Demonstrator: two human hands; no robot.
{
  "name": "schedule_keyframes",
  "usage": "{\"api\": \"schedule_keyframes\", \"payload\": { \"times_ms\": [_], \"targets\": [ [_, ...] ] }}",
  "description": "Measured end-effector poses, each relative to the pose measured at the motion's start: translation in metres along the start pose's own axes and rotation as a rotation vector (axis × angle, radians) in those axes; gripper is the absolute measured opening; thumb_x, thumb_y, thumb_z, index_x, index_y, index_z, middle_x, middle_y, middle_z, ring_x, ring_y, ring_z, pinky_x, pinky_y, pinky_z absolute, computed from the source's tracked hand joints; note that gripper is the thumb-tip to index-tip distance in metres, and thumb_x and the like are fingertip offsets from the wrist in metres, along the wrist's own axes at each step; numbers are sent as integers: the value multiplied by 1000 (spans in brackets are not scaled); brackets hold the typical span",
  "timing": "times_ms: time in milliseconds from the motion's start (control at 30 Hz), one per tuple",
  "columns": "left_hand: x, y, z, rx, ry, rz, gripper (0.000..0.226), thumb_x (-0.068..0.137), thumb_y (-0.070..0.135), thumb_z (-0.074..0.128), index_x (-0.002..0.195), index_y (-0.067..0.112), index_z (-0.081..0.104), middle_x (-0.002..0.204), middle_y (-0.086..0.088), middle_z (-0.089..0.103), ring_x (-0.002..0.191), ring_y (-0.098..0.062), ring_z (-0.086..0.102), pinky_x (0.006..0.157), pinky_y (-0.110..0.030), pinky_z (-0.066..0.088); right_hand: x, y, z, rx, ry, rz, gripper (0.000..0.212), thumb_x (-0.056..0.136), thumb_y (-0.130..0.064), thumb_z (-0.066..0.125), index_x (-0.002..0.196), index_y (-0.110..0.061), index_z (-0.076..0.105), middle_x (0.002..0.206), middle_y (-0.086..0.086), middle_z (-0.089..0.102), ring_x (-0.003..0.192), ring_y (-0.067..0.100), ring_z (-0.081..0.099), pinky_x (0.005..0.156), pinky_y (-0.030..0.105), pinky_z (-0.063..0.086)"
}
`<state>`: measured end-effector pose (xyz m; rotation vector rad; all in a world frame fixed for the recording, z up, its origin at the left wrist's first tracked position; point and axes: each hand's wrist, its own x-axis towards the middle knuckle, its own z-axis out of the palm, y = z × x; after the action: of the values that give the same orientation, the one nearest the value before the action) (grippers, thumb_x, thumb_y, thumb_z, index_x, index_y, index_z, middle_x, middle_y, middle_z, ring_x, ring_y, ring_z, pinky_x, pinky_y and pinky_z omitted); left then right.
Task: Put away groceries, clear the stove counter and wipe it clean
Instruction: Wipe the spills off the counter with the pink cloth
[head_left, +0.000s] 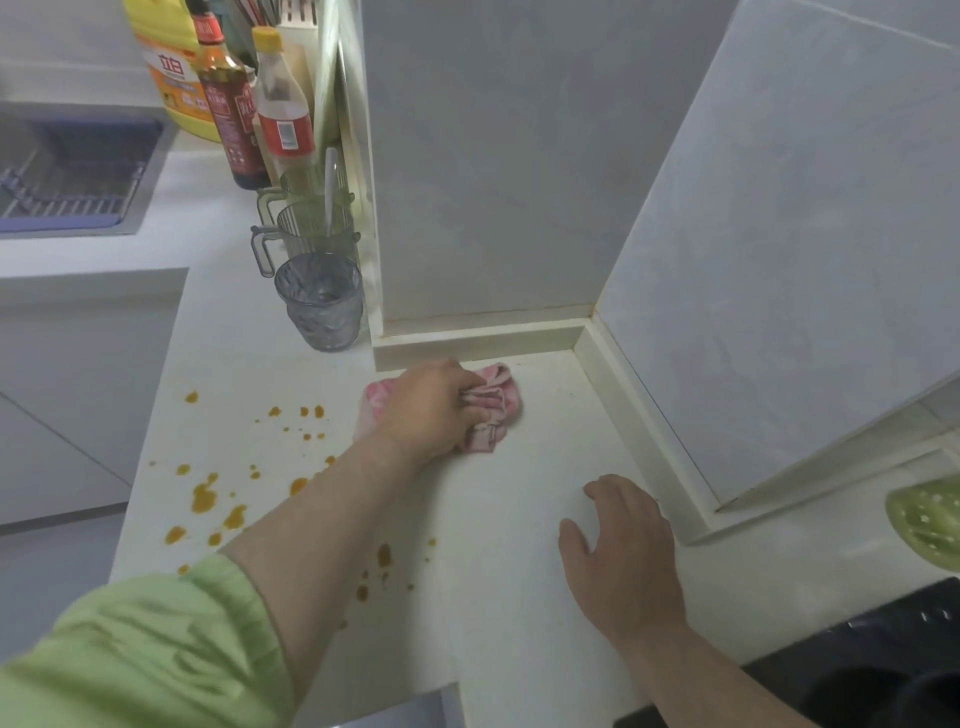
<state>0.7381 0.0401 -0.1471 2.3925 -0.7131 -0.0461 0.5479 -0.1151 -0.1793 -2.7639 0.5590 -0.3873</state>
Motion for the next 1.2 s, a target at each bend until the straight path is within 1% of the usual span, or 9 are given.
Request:
{"api": "schedule_keyframes", "payload": {
  "times_ms": [100,300,433,600,700,867,1033,1133,1200],
  "targets": [
    [8,-5,-3,25,10,-9,32,73,31,76,102,17,73,88,-8,58,90,-29,54,79,-34,44,0,0,0,-6,0,-3,46,75,-41,44,105,-12,63,111,3,61,104,27,58,84,42,47],
    [0,-3,-8,3,-16,-39,41,74,29,76,112,16,69,97,-8,59,96,-27,54,77,-26,38,0,-2,0,-2,-11,3,49,75,-43,42,106,-12,62,112,3,61,105,27,57,85,42,46],
    [-19,-1,-10,-24,-14,-40,37,75,30,75,109,15,71,93,-6,59,94,-25,54,78,-28,40,0,-2,-1,8,-18,3,50,75,-43,41,107,-11,62,113,3,61,106,26,56,87,42,46],
    [-43,3,-9,-46,-5,-64,41,77,36,73,115,19,68,92,-1,56,93,-21,50,80,-30,40,-1,-2,-2,7,-32,0,51,76,-44,42,109,-10,62,115,4,60,108,27,55,89,43,44],
    [-57,6,-8,-52,6,-58,41,77,36,73,115,20,68,93,0,57,94,-21,51,82,-30,40,-2,-1,-3,8,-40,4,45,77,-38,51,110,-10,62,116,4,60,110,27,54,90,42,43],
    [-78,11,-4,-47,29,-52,36,75,32,76,107,17,71,90,-2,58,91,-24,52,81,-33,42,-2,-1,-4,-7,-55,12,49,76,-42,58,113,-10,61,119,3,59,114,24,52,95,40,39],
    [-94,14,-6,-48,22,-47,40,69,41,67,98,14,74,87,-5,59,87,-26,53,80,-38,45,-2,-2,-5,11,-52,8,48,76,-43,60,112,-10,61,116,2,58,112,24,52,94,39,37],
    [-106,18,-6,-46,20,-60,34,75,32,75,105,16,72,90,-4,58,91,-25,52,83,-36,43,-2,-4,-7,16,-73,15,48,78,-40,67,115,-10,60,119,2,57,115,25,50,98,39,35],
    [-113,20,-7,-52,17,-67,35,76,31,75,108,17,71,92,-3,58,93,-25,52,84,-34,41,-4,-5,-11,14,-98,10,51,79,-42,65,119,-11,59,125,3,55,120,25,48,102,39,33]
  ]
}}
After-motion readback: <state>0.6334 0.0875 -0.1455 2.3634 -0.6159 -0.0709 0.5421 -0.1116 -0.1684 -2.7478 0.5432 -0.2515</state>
